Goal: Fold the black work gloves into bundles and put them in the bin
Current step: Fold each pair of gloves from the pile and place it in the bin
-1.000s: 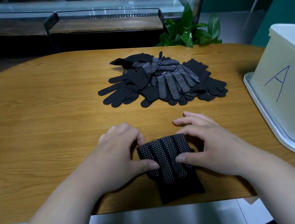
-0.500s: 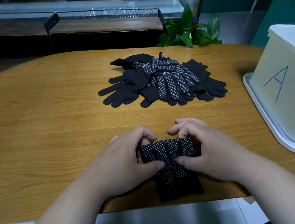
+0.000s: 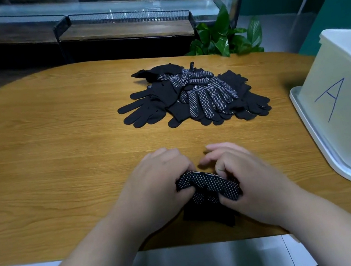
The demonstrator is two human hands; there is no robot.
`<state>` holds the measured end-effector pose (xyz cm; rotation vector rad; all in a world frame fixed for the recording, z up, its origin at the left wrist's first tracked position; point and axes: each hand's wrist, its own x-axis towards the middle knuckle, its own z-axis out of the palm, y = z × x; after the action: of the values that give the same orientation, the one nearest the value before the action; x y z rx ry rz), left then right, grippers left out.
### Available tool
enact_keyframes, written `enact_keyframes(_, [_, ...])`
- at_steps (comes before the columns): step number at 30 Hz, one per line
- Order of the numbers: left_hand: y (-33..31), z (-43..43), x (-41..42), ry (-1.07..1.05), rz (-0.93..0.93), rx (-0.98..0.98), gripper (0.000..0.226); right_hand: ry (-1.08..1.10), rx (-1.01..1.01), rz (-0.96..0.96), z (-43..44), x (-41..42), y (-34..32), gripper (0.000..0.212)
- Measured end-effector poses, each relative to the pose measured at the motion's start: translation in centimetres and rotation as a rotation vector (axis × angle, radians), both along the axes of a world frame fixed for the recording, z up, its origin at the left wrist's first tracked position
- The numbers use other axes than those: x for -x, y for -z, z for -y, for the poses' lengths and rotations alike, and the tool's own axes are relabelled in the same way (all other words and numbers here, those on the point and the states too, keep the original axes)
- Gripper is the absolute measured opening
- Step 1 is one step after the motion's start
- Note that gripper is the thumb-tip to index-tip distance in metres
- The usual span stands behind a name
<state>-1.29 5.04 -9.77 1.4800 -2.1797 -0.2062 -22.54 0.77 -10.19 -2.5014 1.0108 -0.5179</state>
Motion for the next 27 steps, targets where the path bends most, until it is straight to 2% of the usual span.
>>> enact_keyframes(3, [0.1, 0.0, -0.2, 0.055, -0.018, 0.056, 0.013, -0.027, 0.050, 0.003, -0.3, 0.2, 0.0, 0.034])
enact_keyframes(6, [-0.2, -0.4, -0.7, 0.141, -0.091, 0.031, 0.031, -0.034, 0.067, 0.003, -0.6, 0.3, 0.2, 0.035])
enact_keyframes(10, [-0.5, -0.8, -1.6, 0.185, -0.122, -0.042, 0.044, -0.041, 0.083, 0.006, -0.9, 0.1, 0.3, 0.022])
enact_keyframes(13, [-0.5, -1.0, -2.0, 0.209, -0.134, -0.075, 0.037, -0.042, 0.097, -0.019, -1.0, 0.0, 0.2, 0.024])
enact_keyframes(17, [-0.1, -0.9, -2.0, 0.221, -0.077, -0.096, 0.022, -0.079, 0.151, -0.028, -1.1, 0.2, 0.3, 0.059])
enact_keyframes(18, [0.1, -0.8, -2.0, 0.211, -0.061, -0.089, 0.020, -0.084, 0.162, -0.033, -1.2, 0.2, 0.3, 0.061])
enact_keyframes(24, [0.0, -0.7, -1.9, 0.190, -0.020, -0.074, 0.017, -0.096, 0.169, -0.011, -1.3, 0.5, 0.5, 0.055])
enact_keyframes(27, [0.0, -0.7, -2.0, 0.186, -0.013, -0.081, 0.018, -0.102, 0.129, 0.055, -1.8, 0.9, 0.4, 0.042])
